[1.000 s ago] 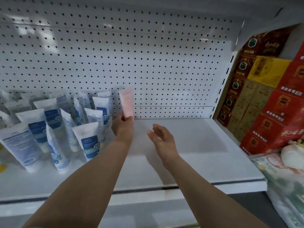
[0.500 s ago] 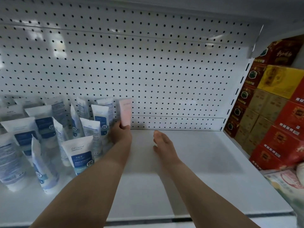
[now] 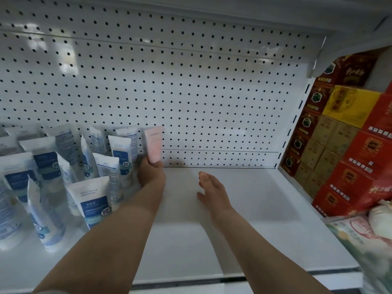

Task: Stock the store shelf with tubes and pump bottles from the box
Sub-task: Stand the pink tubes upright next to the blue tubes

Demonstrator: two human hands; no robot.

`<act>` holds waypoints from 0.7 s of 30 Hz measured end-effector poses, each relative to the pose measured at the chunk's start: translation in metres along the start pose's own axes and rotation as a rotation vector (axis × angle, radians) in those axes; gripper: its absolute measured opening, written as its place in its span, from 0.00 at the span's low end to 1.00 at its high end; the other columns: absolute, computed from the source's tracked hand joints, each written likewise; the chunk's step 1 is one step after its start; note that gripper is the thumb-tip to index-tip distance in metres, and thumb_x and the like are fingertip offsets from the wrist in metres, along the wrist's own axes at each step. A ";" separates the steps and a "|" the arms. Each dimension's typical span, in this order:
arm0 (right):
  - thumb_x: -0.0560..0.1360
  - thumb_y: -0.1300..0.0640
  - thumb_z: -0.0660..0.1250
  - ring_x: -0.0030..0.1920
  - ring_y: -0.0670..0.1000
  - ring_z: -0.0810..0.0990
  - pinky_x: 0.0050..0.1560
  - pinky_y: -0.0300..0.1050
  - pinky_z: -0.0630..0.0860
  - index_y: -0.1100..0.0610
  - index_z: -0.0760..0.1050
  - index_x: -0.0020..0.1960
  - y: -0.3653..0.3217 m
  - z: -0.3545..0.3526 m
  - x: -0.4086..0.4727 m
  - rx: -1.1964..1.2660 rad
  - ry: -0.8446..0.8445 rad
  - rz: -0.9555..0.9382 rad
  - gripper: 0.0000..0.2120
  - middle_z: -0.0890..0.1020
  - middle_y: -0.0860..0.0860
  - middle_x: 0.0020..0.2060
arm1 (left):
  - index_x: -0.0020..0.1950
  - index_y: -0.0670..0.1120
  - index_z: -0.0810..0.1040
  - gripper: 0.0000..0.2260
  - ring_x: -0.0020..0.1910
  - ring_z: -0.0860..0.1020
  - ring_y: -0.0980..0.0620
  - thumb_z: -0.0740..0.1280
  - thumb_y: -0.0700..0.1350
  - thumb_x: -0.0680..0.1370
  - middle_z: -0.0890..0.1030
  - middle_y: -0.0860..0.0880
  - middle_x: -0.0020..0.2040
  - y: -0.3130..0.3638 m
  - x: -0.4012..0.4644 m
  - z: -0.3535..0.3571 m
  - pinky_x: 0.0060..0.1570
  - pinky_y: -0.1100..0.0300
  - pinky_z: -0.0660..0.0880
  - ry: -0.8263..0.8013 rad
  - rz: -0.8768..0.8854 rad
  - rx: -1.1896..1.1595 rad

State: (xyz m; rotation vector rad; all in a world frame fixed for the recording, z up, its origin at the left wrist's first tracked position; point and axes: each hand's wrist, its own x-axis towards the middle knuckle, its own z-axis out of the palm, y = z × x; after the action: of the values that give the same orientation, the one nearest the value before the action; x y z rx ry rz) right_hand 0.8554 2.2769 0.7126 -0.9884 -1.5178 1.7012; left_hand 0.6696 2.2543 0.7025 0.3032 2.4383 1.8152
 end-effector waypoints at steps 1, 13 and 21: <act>0.82 0.48 0.62 0.53 0.43 0.78 0.62 0.47 0.77 0.50 0.76 0.59 -0.002 -0.006 -0.005 0.004 0.013 0.011 0.10 0.79 0.43 0.50 | 0.68 0.43 0.72 0.22 0.60 0.78 0.40 0.71 0.43 0.76 0.80 0.42 0.62 0.003 -0.009 0.000 0.59 0.50 0.74 -0.008 -0.037 -0.057; 0.82 0.49 0.62 0.58 0.49 0.77 0.60 0.50 0.78 0.55 0.75 0.62 -0.028 -0.126 -0.125 0.078 0.271 -0.037 0.13 0.78 0.54 0.60 | 0.70 0.45 0.70 0.22 0.63 0.75 0.50 0.69 0.48 0.78 0.73 0.47 0.69 0.063 -0.272 -0.023 0.59 0.60 0.68 -0.408 -0.161 -0.490; 0.79 0.54 0.67 0.59 0.51 0.80 0.59 0.52 0.80 0.57 0.79 0.58 -0.022 -0.205 -0.221 0.171 0.472 -0.076 0.10 0.82 0.55 0.57 | 0.58 0.52 0.76 0.10 0.53 0.79 0.54 0.69 0.50 0.78 0.80 0.53 0.55 0.053 -0.400 -0.029 0.60 0.51 0.77 -0.574 -0.122 -0.466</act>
State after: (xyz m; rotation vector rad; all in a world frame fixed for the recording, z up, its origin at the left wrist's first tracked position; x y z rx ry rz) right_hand 1.1444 2.1946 0.7498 -1.1273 -1.0721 1.3913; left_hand 1.0609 2.1576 0.7426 0.5284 1.5772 1.8476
